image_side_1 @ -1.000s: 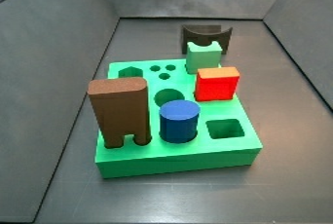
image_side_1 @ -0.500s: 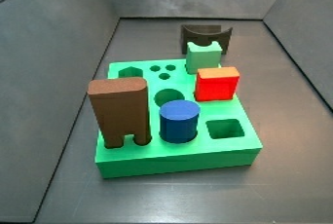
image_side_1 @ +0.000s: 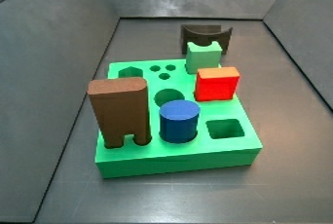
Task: Pick up the 3 prong object. Move up. Move to above the board. Insert the 3 prong object.
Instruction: Move to above the board.
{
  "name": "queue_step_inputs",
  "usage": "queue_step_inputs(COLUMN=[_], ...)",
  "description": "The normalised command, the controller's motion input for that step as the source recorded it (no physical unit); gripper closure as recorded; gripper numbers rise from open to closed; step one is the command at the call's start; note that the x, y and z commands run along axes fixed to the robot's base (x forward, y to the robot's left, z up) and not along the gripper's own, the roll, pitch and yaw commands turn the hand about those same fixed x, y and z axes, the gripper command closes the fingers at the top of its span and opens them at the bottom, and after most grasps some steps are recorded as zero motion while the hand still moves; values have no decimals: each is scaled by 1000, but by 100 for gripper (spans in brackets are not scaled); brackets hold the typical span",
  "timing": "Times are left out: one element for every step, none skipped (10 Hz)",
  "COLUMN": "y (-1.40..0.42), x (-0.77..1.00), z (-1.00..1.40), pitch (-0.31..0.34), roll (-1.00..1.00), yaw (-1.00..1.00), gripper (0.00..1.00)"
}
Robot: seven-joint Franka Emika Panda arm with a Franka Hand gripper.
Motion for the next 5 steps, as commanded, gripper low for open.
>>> queue_step_inputs(y=[-1000, -1000, -1000, -1000, -1000], x=[40, 44, 48, 62, 75], z=[41, 44, 44, 44, 44], pitch=[9, 14, 24, 36, 48], roll=[-10, -6, -6, 0, 2], yaw=[9, 10, 8, 9, 7], gripper=[100, 100, 100, 100, 100])
